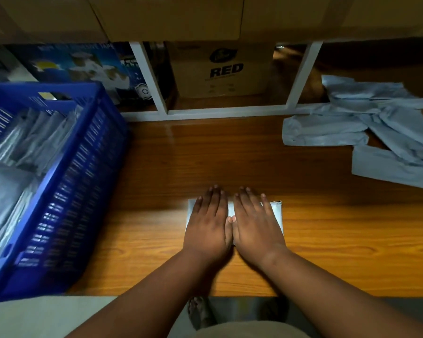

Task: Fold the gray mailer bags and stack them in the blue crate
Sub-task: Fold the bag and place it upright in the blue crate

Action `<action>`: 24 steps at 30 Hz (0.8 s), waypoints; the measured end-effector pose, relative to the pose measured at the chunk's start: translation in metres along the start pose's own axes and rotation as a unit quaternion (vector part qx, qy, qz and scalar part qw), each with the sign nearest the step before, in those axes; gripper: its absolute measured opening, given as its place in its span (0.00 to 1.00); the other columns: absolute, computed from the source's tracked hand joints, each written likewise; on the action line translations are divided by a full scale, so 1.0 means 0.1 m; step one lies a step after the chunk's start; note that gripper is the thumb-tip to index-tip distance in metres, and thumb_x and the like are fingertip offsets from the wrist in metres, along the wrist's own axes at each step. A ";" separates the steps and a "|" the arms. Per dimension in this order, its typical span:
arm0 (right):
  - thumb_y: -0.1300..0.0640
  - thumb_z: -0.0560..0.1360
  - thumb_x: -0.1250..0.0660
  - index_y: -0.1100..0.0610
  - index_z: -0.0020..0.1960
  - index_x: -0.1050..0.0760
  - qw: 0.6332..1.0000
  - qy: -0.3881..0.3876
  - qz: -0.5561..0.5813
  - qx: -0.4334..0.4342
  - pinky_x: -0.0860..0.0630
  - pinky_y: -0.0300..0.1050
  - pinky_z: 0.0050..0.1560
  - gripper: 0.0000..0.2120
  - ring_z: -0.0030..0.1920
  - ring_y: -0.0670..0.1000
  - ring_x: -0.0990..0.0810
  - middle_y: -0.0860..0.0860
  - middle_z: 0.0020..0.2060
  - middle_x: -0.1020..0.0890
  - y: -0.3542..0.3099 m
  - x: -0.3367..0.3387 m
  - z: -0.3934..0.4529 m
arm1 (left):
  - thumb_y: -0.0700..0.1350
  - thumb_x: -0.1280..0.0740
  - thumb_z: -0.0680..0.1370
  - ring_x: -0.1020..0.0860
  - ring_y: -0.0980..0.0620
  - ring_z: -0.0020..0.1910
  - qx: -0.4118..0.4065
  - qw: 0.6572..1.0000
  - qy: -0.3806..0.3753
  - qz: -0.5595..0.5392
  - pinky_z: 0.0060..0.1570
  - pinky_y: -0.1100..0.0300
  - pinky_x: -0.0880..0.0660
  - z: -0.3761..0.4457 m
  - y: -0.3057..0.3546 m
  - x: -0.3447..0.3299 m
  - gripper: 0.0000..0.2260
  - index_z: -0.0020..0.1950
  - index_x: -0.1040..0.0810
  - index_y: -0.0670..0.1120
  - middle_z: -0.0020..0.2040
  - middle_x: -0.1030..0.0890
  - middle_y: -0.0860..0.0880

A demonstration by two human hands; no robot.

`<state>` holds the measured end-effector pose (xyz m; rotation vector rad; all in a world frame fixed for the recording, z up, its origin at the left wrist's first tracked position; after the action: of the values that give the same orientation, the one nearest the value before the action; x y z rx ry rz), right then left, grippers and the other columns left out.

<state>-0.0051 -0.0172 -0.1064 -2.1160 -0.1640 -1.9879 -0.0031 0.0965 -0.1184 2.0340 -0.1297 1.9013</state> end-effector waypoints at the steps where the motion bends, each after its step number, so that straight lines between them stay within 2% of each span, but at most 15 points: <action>1: 0.47 0.85 0.49 0.61 0.83 0.36 1.000 0.002 -0.002 -0.002 0.45 0.64 0.83 0.31 0.84 0.60 0.40 0.60 0.81 0.33 0.00 0.00 0.00 | 0.55 0.52 0.86 0.49 0.43 0.86 0.000 1.000 -0.002 0.002 0.83 0.44 0.48 0.00 0.01 0.01 0.31 0.87 0.47 0.42 0.87 0.47 0.41; 8: 0.45 0.84 0.51 0.58 0.84 0.37 1.000 -0.006 0.013 0.008 0.47 0.62 0.83 0.32 0.84 0.58 0.42 0.58 0.83 0.36 0.01 -0.01 0.05 | 0.54 0.52 0.86 0.52 0.43 0.86 0.003 1.000 -0.009 0.009 0.83 0.44 0.50 0.03 0.03 0.01 0.31 0.87 0.48 0.41 0.87 0.49 0.40; 14: 0.45 0.84 0.52 0.57 0.85 0.39 0.999 -0.024 -0.003 0.045 0.46 0.61 0.83 0.32 0.84 0.57 0.42 0.57 0.83 0.36 0.03 0.03 0.12 | 0.54 0.52 0.85 0.49 0.41 0.86 0.035 0.999 -0.028 0.008 0.83 0.44 0.50 0.05 0.02 0.01 0.32 0.86 0.45 0.40 0.86 0.47 0.39; 18: 0.43 0.86 0.54 0.56 0.86 0.43 0.998 -0.041 -0.002 0.049 0.53 0.63 0.84 0.32 0.86 0.55 0.47 0.55 0.85 0.40 0.03 0.09 0.12 | 0.58 0.53 0.85 0.50 0.42 0.86 0.043 0.998 -0.036 0.000 0.84 0.44 0.53 -0.04 -0.12 0.12 0.33 0.87 0.47 0.42 0.87 0.48 0.39; 20: 0.42 0.86 0.57 0.57 0.85 0.41 0.998 -0.038 0.004 0.040 0.54 0.65 0.84 0.33 0.86 0.55 0.47 0.55 0.85 0.40 -0.02 0.15 0.15 | 0.58 0.53 0.85 0.51 0.41 0.86 0.046 0.998 -0.035 0.009 0.84 0.43 0.53 -0.08 -0.27 0.19 0.34 0.87 0.47 0.42 0.87 0.48 0.39; 24: 0.43 0.85 0.53 0.58 0.83 0.36 0.998 0.002 0.001 0.067 0.49 0.67 0.83 0.32 0.85 0.56 0.43 0.56 0.83 0.36 -0.33 0.27 0.23 | 0.59 0.54 0.85 0.52 0.42 0.86 0.028 0.999 -0.016 0.020 0.84 0.42 0.51 -0.08 -0.42 0.35 0.33 0.87 0.47 0.43 0.87 0.49 0.40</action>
<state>0.0114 0.0178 -0.0782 -2.0288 -0.2853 -1.9227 0.0055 0.1440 -0.0922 2.1146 -0.1292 1.9172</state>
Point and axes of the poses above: each hand's wrist, its own z-axis towards the middle knuckle, its own x-axis out of the back of the hand, y = z × x, the point moved 8 cm from there along z, towards the middle knuckle
